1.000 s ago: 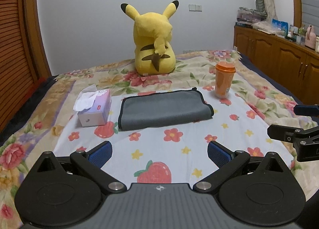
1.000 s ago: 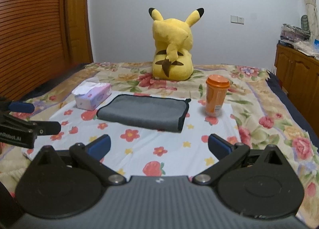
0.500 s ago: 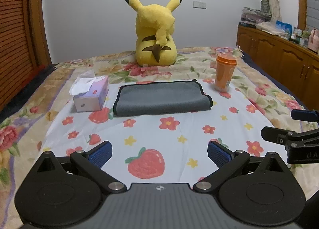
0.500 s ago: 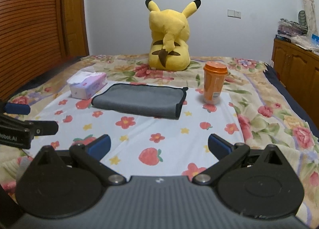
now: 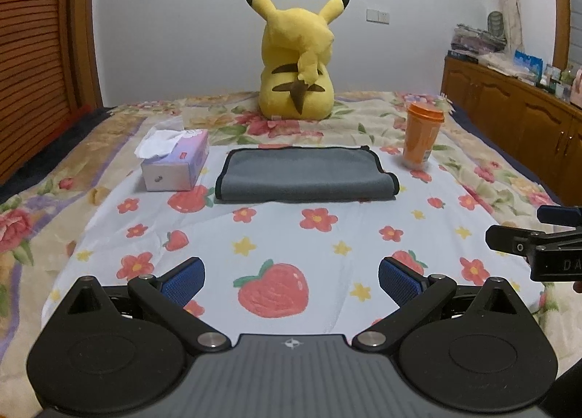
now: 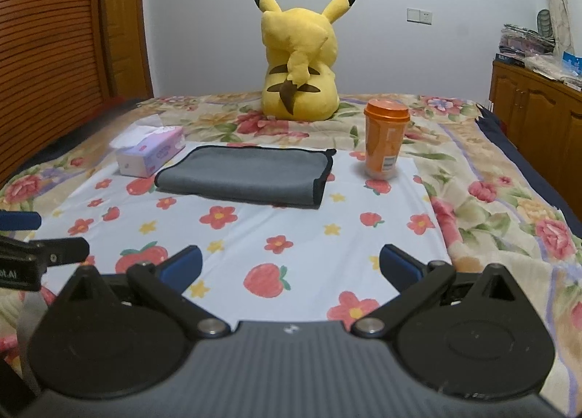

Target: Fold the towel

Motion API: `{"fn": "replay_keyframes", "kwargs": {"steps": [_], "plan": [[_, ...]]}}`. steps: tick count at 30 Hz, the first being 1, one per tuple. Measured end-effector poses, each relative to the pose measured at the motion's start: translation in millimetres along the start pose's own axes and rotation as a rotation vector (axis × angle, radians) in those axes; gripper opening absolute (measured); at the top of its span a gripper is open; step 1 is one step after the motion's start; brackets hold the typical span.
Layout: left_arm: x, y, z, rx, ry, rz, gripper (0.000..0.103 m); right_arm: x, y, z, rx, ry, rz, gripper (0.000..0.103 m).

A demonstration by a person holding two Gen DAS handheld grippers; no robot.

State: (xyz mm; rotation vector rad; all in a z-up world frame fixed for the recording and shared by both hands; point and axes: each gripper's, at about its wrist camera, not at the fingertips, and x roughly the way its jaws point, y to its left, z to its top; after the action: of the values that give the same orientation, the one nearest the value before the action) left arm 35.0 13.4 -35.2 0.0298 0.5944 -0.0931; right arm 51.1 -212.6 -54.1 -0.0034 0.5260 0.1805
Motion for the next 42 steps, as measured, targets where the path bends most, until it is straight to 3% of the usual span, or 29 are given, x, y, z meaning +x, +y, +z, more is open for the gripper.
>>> {"fn": "replay_keyframes", "kwargs": {"steps": [42], "plan": [[-42.3, -7.4, 1.9, 0.047, -0.277, 0.02, 0.103, -36.3, -5.7, 1.8, 0.019, -0.231, -0.061, 0.103]]}}
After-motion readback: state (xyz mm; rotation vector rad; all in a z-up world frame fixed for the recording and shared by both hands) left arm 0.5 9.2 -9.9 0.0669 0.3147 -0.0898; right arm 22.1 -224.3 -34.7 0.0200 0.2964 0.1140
